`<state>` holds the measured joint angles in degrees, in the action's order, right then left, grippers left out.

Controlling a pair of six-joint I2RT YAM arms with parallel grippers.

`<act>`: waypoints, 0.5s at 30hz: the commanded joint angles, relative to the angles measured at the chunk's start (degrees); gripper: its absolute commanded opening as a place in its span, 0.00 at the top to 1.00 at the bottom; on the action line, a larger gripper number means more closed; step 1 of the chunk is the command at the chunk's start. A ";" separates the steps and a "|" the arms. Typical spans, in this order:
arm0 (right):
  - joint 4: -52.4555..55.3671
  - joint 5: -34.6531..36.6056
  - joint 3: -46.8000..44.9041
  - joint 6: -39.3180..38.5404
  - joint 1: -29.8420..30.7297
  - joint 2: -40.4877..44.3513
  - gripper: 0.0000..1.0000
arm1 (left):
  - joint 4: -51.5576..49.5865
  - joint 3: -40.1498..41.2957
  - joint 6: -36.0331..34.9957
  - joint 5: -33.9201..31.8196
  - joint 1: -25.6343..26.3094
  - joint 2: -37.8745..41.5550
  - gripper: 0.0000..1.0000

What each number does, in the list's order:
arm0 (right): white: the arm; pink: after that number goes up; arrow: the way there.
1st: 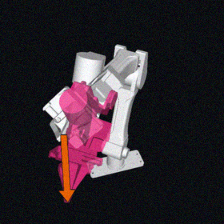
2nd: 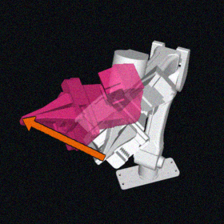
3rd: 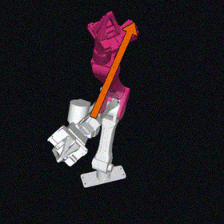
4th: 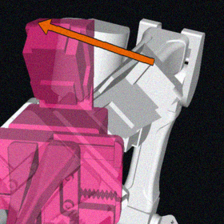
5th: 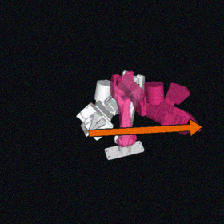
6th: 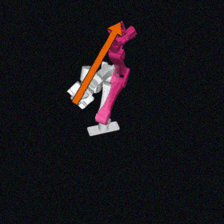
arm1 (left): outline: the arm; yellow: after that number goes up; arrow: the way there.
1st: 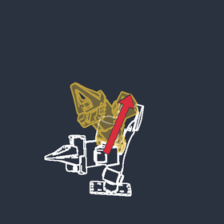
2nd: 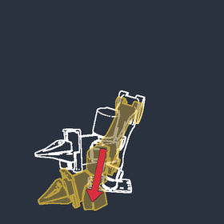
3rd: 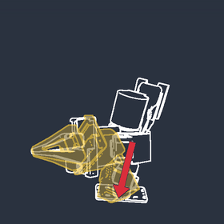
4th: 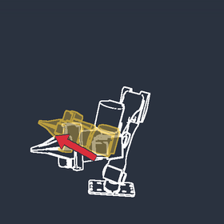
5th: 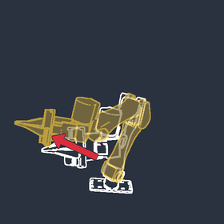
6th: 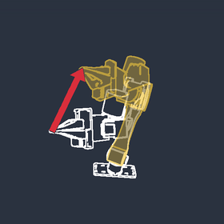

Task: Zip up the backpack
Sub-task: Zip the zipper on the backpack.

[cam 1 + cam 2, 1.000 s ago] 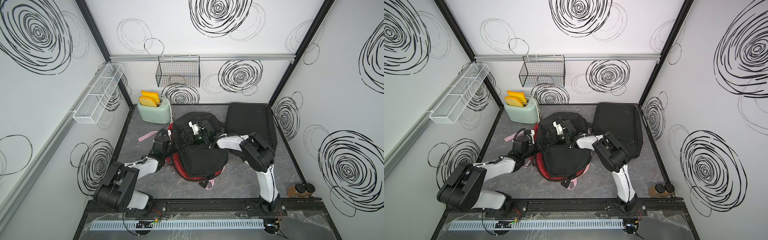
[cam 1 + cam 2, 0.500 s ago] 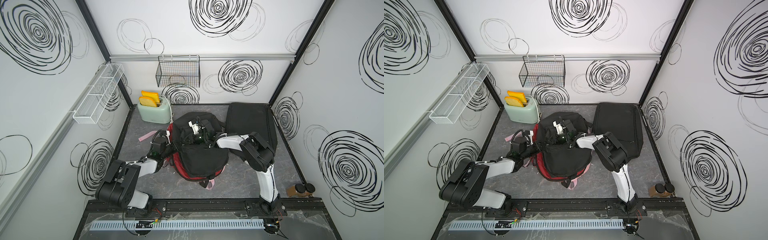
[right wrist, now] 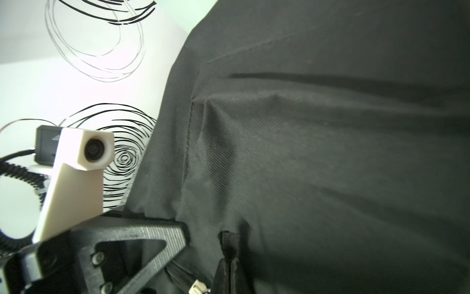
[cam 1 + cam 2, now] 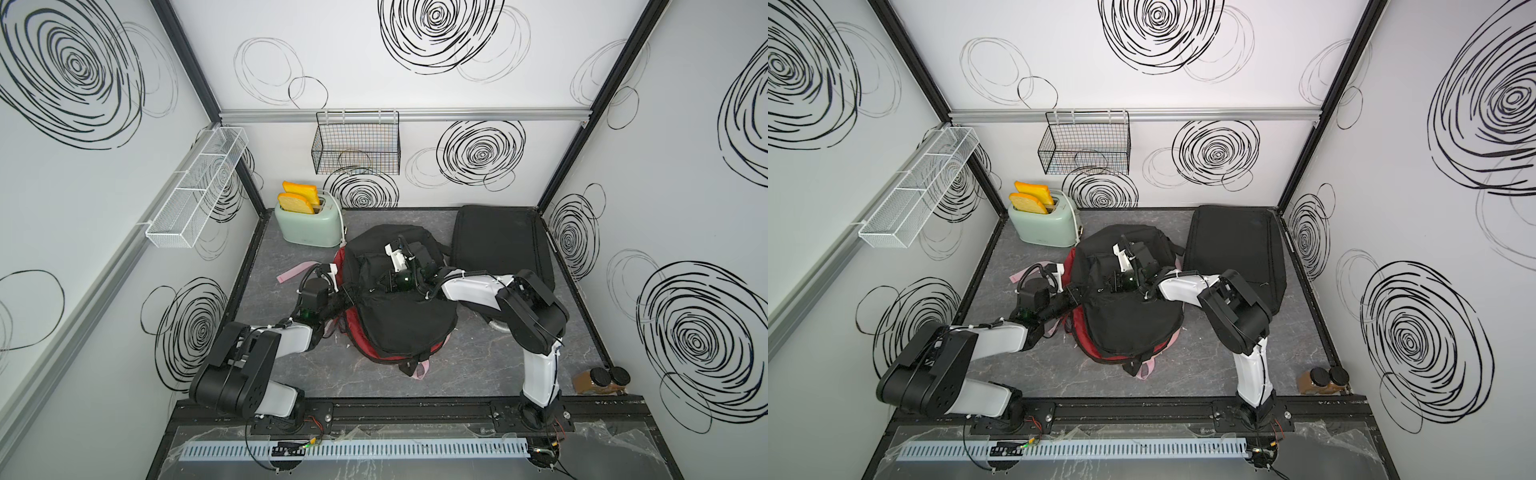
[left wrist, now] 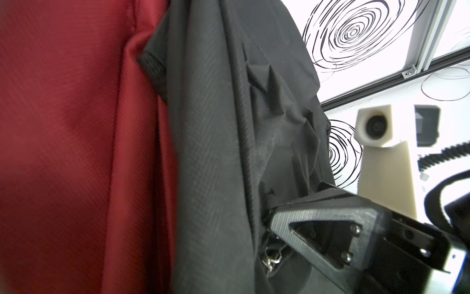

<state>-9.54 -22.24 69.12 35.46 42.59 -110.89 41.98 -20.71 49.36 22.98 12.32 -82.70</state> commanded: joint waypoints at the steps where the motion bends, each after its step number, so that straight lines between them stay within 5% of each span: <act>1: 4.62 4.83 -1.87 -1.71 -0.99 2.89 1.00 | -2.84 1.75 -0.53 -2.02 -0.74 1.21 1.00; 15: 5.94 7.03 -4.33 -2.68 -1.37 6.12 1.00 | -6.75 1.81 -2.25 -7.14 -1.34 3.25 1.00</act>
<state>-6.37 -17.28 65.98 33.34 42.02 -106.54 38.54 -20.25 48.38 20.40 12.32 -80.05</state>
